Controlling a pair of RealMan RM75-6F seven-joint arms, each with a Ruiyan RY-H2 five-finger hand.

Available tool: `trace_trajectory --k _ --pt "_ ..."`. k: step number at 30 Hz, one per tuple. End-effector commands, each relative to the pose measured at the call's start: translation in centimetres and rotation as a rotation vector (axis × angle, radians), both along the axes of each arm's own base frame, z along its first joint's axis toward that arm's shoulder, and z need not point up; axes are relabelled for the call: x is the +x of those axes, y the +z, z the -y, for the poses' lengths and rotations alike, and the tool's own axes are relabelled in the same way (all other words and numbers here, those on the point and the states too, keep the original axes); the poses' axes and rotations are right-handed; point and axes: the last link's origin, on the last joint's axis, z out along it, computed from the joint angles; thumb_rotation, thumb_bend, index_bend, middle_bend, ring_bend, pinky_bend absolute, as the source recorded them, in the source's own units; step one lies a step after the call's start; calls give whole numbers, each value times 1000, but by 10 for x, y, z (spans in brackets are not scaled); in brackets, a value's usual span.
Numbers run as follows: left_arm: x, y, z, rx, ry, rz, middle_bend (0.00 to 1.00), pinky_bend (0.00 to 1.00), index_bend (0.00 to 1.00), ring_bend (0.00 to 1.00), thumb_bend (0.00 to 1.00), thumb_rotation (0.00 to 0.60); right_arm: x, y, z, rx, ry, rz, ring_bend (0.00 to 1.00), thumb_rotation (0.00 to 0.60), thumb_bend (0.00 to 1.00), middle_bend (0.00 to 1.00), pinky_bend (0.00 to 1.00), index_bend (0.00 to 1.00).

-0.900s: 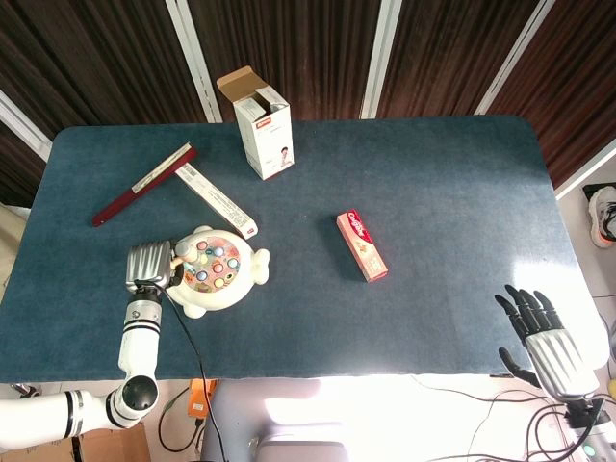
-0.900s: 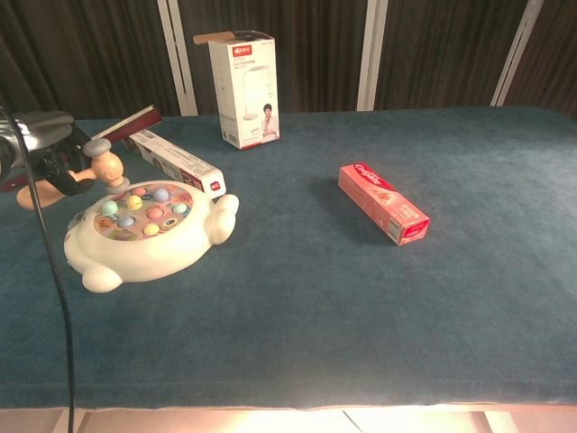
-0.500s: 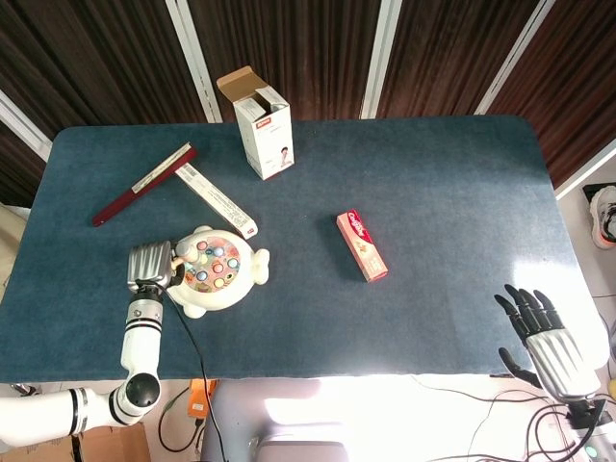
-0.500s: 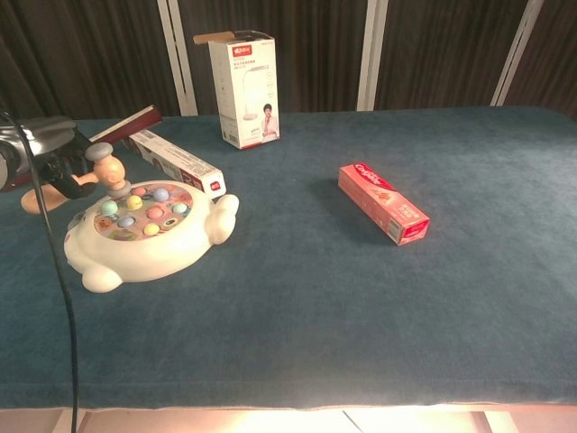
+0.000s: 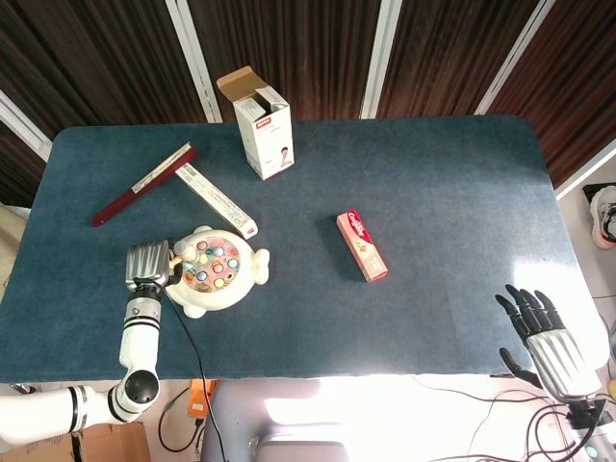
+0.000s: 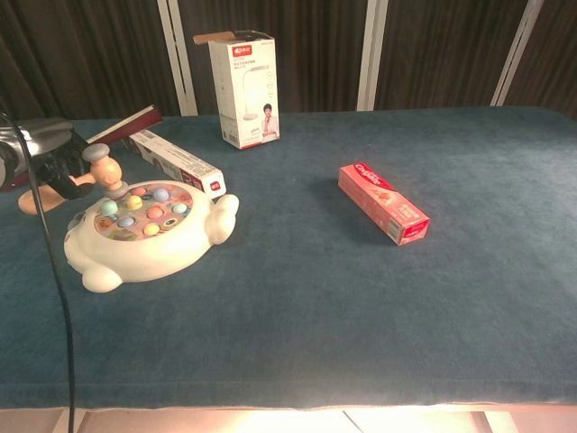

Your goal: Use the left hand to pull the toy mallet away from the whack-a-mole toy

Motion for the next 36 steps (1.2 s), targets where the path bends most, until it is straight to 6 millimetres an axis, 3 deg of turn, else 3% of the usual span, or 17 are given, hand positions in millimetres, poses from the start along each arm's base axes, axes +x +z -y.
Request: trace_trajectory --k 1,18,30,36 --pt "-2 0 0 -3 9 -2 611 639 680 464 643 600 0 0 0 0 0 0 0 600 323 0 0 0" --pt "-18 -6 0 -55 47 -37 617 639 693 464 652 600 0 -1 -1 -1 3 -3 0 600 323 0 0 0" --pt "12 3 -3 -15 -12 -4 618 639 693 464 651 600 0 -1 -1 3 3 0 0 600 323 0 0 0" --pt "25 -4 -6 -14 -14 -30 618 640 693 464 648 600 1 0 -1 5 4 2 0 600 323 0 0 0"
